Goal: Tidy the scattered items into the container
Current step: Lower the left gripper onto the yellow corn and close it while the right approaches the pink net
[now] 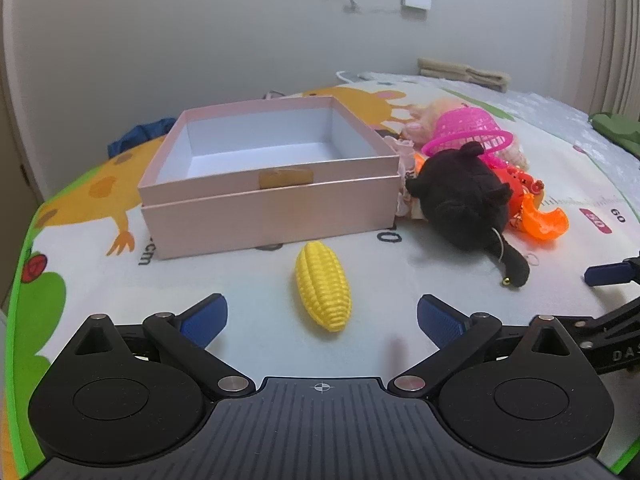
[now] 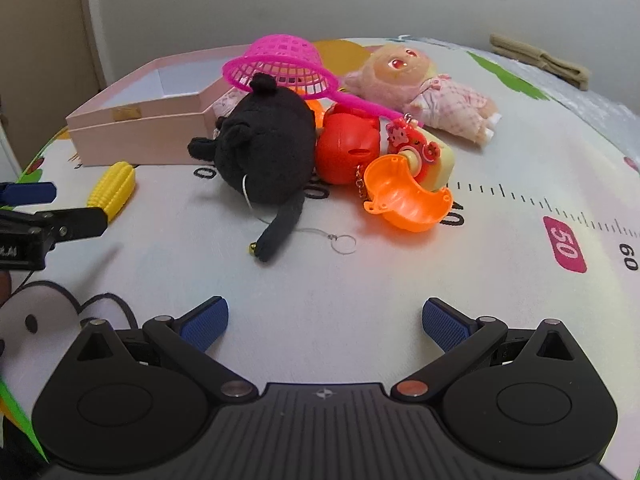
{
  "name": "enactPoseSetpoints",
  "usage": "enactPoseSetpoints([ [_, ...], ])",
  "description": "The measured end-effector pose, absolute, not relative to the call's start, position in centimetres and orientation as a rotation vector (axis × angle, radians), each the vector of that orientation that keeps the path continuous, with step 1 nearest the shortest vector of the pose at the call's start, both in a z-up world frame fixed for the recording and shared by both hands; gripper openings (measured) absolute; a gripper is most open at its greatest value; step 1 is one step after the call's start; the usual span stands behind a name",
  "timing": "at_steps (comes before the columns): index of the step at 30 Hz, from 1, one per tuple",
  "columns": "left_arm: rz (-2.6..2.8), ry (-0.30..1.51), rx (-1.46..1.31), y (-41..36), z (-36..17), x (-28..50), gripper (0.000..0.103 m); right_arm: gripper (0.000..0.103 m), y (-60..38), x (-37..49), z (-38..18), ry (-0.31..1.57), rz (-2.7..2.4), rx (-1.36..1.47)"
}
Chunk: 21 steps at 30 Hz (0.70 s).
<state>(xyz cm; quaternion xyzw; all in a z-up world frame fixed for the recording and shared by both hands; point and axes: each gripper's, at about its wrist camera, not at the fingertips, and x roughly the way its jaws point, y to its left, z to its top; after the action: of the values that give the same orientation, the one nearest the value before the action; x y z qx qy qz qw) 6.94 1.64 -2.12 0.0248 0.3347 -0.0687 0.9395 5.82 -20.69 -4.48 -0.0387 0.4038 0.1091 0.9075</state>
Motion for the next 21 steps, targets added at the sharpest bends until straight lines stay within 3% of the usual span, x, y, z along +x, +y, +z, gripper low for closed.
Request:
enactPoseSetpoints([
  [13, -0.156, 0.720, 0.034, 2.4, -2.5, 8.2, 0.102, 0.103, -20.8, 5.6, -4.5, 0.817, 0.278, -0.121],
  [15, -0.171, 0.718, 0.039, 2.2, -2.4, 8.2, 0.098, 0.103, -20.9, 5.3, -4.6, 0.798, 0.281, -0.126],
  [17, -0.186, 0.726, 0.044, 2.0, -2.4, 8.3, 0.068, 0.103, -20.9, 5.2, -4.7, 0.783, 0.287, -0.128],
  [21, -0.196, 0.748, 0.044, 1.7, -2.8, 9.2, 0.068, 0.103, -21.0, 5.1, -4.7, 0.757, 0.306, -0.130],
])
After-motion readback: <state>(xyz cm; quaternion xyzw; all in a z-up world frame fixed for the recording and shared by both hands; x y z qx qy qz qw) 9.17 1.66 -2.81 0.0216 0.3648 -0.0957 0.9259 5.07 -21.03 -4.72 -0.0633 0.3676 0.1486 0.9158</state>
